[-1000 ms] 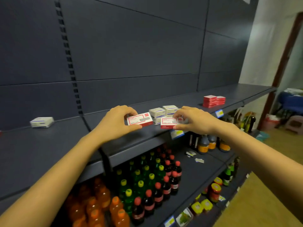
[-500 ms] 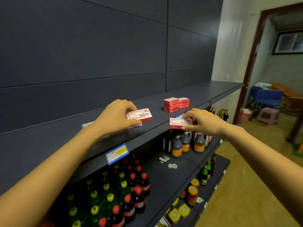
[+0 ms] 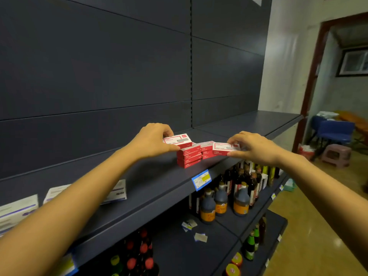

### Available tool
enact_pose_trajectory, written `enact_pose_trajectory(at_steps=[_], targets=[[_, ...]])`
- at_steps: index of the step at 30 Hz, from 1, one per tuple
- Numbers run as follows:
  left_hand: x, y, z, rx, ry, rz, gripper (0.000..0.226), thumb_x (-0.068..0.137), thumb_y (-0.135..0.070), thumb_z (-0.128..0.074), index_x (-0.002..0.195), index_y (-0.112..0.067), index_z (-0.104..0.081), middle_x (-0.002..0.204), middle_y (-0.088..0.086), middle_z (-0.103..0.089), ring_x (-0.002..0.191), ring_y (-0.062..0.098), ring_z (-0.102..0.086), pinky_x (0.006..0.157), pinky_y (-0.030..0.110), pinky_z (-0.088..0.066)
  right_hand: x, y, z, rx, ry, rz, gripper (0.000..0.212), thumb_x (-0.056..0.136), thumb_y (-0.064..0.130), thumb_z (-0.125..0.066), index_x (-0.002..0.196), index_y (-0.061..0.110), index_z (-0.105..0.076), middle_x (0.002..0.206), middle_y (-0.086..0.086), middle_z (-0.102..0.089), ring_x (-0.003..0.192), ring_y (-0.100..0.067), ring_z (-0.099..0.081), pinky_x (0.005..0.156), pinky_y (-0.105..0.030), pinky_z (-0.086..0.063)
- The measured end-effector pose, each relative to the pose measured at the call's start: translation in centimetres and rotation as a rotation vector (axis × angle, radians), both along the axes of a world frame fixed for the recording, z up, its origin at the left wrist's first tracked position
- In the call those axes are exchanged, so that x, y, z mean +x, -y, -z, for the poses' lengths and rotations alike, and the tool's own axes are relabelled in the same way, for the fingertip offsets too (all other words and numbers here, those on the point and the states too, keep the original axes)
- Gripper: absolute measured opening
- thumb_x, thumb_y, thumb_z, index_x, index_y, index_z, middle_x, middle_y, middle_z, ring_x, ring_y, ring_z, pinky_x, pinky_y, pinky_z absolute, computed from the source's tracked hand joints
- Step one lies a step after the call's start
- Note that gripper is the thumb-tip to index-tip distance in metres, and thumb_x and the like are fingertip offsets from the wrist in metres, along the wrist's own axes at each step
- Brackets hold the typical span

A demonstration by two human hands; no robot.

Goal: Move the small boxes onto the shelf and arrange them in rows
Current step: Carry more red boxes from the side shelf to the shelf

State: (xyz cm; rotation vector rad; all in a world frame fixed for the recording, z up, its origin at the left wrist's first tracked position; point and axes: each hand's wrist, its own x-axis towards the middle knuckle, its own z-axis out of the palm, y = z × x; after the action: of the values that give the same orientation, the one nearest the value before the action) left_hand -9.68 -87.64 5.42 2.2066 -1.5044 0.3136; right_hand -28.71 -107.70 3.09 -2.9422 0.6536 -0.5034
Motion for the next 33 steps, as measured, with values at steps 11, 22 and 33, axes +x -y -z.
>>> enact_pose_trajectory(at_steps=[11,22,33], targets=[[1.5,6.6,1.5,0.045,-0.032,-0.165,0.038,0.079,-0.035,-0.068,0.107,-0.011,-0.06,0.11,0.006,-0.064,0.087,0.013,-0.053,0.075,0.026,-0.043,6.7,8.1,0.2,0.076,0.049,-0.237,0.036,0.084,0.046,-0.06,0.114,0.028,-0.056,0.112,0.007,-0.055,0.095,-0.011,-0.051,0.088,-0.039,-0.046],[0.3,8.0,3.1,-0.029,-0.282,-0.258,0.036,0.082,-0.034,-0.063,0.11,-0.012,-0.059,0.11,0.003,-0.064,0.094,0.011,-0.06,0.074,0.014,-0.046,11.0,12.1,0.4,0.068,-0.075,-0.515,0.037,0.085,0.046,-0.059,0.118,0.029,-0.053,0.118,0.007,-0.054,0.103,-0.012,-0.053,0.089,-0.038,-0.047],[-2.3,2.3,2.3,-0.095,0.146,-0.717,0.029,0.088,-0.04,-0.053,0.104,-0.017,-0.063,0.106,0.0,-0.064,0.092,0.013,-0.051,0.082,0.033,-0.046,13.2,8.4,-1.7,0.032,0.082,-0.82,0.041,0.087,0.042,-0.056,0.125,0.027,-0.052,0.129,0.008,-0.053,0.12,-0.013,-0.05,0.1,-0.044,-0.043]])
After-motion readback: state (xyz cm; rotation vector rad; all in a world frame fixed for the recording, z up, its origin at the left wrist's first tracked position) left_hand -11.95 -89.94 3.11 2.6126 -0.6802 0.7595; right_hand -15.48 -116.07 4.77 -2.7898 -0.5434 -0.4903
